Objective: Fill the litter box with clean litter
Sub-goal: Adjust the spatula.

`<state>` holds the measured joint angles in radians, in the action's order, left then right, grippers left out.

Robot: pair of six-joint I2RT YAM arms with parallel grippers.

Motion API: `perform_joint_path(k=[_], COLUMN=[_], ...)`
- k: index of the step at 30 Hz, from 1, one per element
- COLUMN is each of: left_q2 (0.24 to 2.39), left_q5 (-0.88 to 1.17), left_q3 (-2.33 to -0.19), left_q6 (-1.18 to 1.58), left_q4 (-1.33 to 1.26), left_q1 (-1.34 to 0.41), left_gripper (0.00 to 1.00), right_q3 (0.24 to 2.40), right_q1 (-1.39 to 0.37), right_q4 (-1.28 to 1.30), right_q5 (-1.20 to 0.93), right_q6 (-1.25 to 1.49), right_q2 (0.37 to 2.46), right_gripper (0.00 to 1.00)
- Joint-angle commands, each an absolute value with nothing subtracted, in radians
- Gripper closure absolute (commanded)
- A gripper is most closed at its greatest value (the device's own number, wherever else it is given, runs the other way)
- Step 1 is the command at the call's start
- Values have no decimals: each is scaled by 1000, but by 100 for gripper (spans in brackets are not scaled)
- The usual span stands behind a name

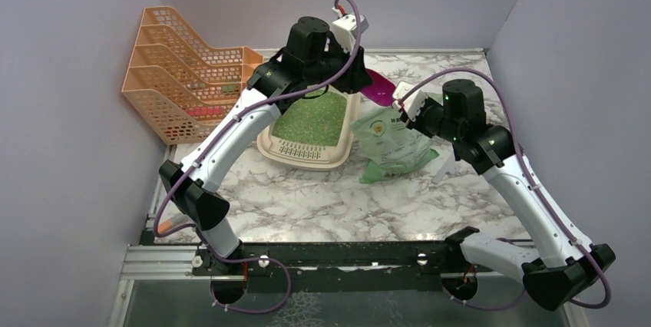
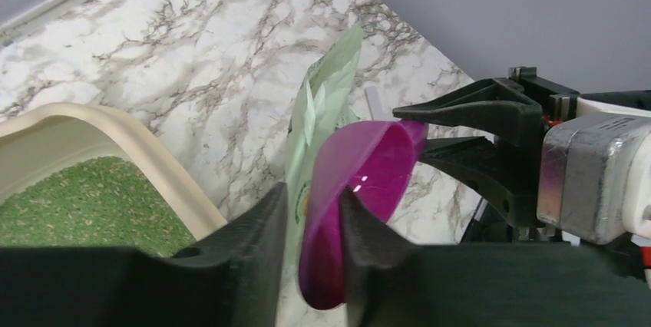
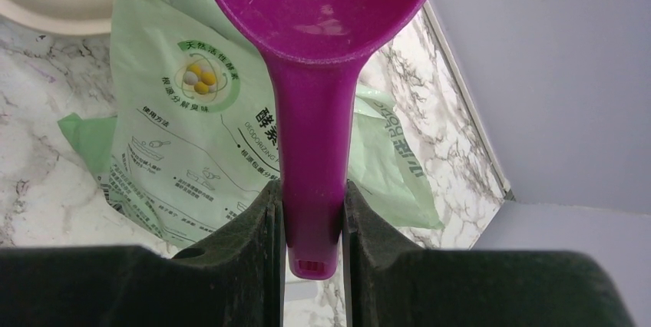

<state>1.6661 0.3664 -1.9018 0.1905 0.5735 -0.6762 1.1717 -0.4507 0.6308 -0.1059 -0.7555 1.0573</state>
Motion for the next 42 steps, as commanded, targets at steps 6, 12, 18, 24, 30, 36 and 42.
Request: perform_joint_path(k=[6, 12, 18, 24, 30, 36, 42], left_q2=[1648, 1613, 1543, 1473, 1386, 1362, 1378], left_q5=[342, 335, 496, 550, 601, 622, 653], left_q3=[-1892, -1823, -1684, -1550, -1404, -1337, -1326], left_q6=[155, 168, 330, 463, 616, 696, 736], left_q4=[583, 524, 337, 172, -50, -178, -239], left_q1=[-679, -654, -516, -457, -432, -424, -421], left_gripper=[100, 100, 100, 100, 100, 100, 100], right_q3=[1150, 1066, 1138, 1268, 1213, 972, 1059], right_q1=[-456, -456, -448, -264, -159, -159, -155], right_q4=[525, 245, 243, 344, 230, -134, 131], right_q5=[-82, -23, 74, -215, -343, -413, -288], right_q6=[-736, -476, -230, 131, 455, 509, 432], right_q2=[1010, 908, 967, 1085, 1077, 886, 915], right_gripper=[78, 44, 30, 18, 10, 0, 0])
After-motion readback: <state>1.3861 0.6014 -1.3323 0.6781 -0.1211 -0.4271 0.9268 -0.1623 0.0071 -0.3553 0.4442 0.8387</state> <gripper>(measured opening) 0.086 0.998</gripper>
